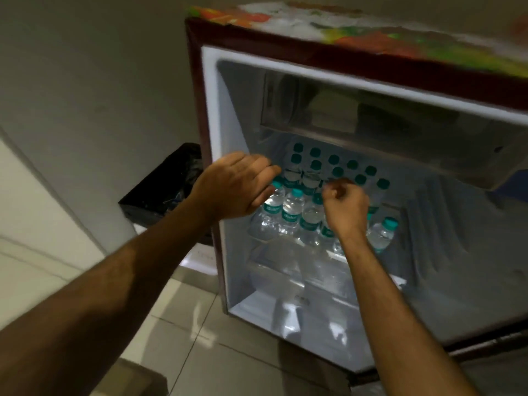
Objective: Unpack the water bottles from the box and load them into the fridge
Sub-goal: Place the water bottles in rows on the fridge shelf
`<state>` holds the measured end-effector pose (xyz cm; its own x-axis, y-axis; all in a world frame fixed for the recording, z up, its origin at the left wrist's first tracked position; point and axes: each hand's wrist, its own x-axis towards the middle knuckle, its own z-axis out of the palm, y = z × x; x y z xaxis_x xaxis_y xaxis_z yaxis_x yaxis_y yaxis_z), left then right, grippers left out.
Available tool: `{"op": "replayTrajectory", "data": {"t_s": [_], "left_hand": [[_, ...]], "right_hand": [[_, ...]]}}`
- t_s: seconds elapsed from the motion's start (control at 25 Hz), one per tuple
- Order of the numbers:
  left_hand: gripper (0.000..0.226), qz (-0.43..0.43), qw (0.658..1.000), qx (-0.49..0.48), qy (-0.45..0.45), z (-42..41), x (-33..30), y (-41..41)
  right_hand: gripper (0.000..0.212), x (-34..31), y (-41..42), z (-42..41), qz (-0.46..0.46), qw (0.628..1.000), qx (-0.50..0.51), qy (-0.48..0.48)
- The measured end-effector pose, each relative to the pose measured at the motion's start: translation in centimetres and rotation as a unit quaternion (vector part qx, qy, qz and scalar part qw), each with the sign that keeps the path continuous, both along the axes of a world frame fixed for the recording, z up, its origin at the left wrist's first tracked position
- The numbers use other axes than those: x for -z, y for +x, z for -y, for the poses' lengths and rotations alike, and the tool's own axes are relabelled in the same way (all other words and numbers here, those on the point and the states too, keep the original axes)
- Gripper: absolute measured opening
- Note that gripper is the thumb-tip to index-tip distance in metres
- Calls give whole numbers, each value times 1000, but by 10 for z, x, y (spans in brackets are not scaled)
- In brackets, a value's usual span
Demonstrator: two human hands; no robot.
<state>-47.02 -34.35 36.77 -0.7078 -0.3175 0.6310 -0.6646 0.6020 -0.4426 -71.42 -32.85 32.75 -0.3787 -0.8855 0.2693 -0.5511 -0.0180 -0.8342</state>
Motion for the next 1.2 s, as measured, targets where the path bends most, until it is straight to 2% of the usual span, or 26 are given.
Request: {"op": "replayTrajectory", "data": {"t_s": [0.08,0.16,0.28,0.36,0.44,0.56,0.76,0.84,0.96,1.08,1.2], "left_hand": [[30,-40,998,18,39,-17,16,8],[29,-83,990,11,114,-49,53,25],[28,-129,953,-50,271,-127,138,66],[28,-146,912,-98,371,-186,200,94],[33,-129,848,-167,486,-249,259,117],[32,-94,769,-245,583,-343,333,141],[34,-37,657,-317,684,-454,413,157],[34,-20,643,-321,695,-483,436,161],[34,-4,651,-302,697,-522,464,163],[36,27,622,-279,731,-559,480,158],[36,38,611,-280,740,-576,487,154]], "right_hand": [[14,30,23,-28,-23,998,-65,-3],[11,68,44,-55,-25,990,-122,59],[12,139,77,-111,-14,968,-214,131],[12,187,95,-152,-32,952,-266,150],[13,234,117,-194,-16,924,-317,214],[17,307,149,-263,-29,853,-397,337],[23,392,187,-376,-74,729,-523,436],[28,412,198,-417,-98,678,-573,449],[42,438,210,-471,-150,631,-633,423],[51,453,214,-509,-232,576,-687,376],[54,464,213,-526,-271,578,-689,344]]}}
